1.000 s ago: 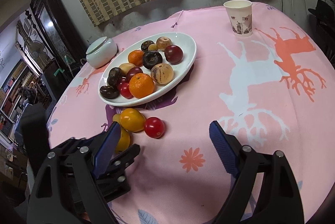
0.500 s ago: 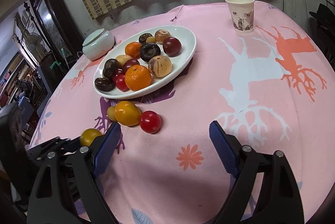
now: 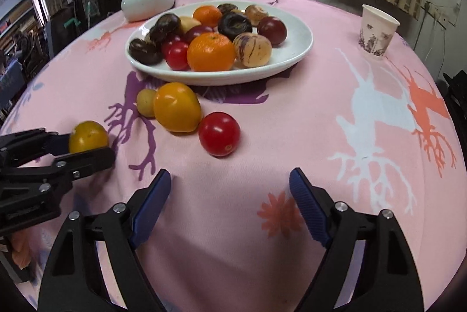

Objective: Organize fruits
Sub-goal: 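Grasp a yellow-green round fruit with the left tool while the right tool grasps a red cherry tomato, then carry the yellow-green fruit and cherry tomato onto the white plate and open both tools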

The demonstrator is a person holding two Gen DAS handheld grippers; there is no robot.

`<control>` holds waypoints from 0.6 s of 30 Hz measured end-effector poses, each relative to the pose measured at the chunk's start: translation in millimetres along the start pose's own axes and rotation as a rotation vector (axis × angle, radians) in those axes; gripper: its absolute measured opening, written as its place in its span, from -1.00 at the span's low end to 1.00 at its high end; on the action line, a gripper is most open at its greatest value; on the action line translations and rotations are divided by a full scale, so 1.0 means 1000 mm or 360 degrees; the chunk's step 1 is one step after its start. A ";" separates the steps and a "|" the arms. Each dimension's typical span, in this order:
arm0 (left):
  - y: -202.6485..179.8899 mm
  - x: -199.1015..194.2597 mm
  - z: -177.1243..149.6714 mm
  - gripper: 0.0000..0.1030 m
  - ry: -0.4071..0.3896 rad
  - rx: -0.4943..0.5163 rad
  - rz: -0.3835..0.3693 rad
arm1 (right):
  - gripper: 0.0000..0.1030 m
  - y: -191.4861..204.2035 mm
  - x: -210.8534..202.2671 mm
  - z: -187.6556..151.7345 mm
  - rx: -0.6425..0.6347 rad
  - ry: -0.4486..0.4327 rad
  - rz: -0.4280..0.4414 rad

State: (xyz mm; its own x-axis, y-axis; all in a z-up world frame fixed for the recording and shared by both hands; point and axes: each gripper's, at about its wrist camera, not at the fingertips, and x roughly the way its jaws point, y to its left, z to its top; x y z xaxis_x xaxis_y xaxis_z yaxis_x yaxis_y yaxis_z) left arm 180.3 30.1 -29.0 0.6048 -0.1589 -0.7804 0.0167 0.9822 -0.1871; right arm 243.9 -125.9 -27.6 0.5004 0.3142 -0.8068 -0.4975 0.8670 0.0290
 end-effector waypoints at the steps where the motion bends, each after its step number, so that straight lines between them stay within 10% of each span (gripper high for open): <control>1: -0.001 0.001 -0.001 -0.21 -0.0010 0.0013 0.0006 | 0.56 0.000 0.004 0.003 -0.0006 0.0003 -0.0011; 10: 0.000 0.001 -0.001 -0.20 -0.0034 0.0024 0.0007 | -0.39 0.006 0.012 0.027 -0.0054 -0.0007 0.0071; 18: -0.010 0.003 -0.003 0.06 -0.0049 0.0097 0.0004 | -0.40 -0.005 -0.016 0.008 0.0067 -0.0029 0.0177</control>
State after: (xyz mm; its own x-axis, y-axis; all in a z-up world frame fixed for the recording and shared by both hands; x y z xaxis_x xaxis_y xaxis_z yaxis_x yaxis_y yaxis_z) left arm 179.5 19.6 -31.2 0.6289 -0.1542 -0.7620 0.0628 0.9870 -0.1478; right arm 244.5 -131.9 -10.0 0.4569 0.4161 -0.7862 -0.5207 0.8417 0.1429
